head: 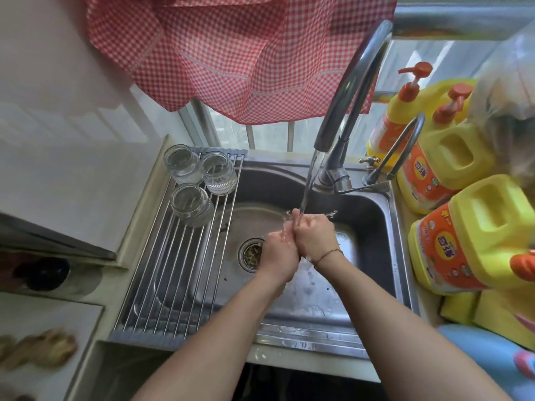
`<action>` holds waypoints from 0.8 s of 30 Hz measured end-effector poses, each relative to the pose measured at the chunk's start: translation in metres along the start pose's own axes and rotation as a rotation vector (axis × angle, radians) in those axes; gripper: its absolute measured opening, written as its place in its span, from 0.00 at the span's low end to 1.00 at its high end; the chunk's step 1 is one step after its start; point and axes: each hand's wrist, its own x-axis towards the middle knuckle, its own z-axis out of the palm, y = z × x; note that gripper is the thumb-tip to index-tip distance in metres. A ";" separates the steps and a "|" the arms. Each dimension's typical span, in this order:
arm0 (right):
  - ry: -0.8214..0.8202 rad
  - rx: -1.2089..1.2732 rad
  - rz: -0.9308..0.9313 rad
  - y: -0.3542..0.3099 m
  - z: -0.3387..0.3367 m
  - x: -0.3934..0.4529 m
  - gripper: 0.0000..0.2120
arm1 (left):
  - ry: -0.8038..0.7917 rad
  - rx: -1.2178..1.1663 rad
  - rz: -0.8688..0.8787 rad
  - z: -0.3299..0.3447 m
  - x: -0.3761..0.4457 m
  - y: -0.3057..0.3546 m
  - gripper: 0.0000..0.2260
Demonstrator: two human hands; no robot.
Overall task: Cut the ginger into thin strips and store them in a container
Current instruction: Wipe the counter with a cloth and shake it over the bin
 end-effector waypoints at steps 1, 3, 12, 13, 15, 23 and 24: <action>-0.010 0.116 0.105 0.002 0.001 0.004 0.27 | 0.037 0.117 0.099 -0.001 0.003 -0.004 0.22; -0.113 0.263 0.287 0.004 0.003 0.007 0.25 | 0.124 0.294 0.235 -0.005 0.006 -0.009 0.21; -0.124 0.484 0.463 0.031 -0.014 0.011 0.18 | 0.034 0.157 0.178 -0.010 0.003 -0.029 0.16; -0.018 0.414 0.397 0.034 -0.022 0.014 0.18 | -0.005 -0.016 0.064 -0.010 0.003 -0.030 0.14; 0.271 0.316 0.271 0.038 -0.040 0.020 0.14 | -0.070 -0.292 -0.145 -0.011 0.003 -0.030 0.11; 0.641 0.135 0.089 0.031 -0.082 0.039 0.17 | -0.121 -0.712 -0.316 -0.011 0.014 -0.022 0.08; 0.628 0.124 0.089 0.031 -0.084 0.041 0.17 | -0.125 -0.724 -0.306 -0.012 0.013 -0.020 0.11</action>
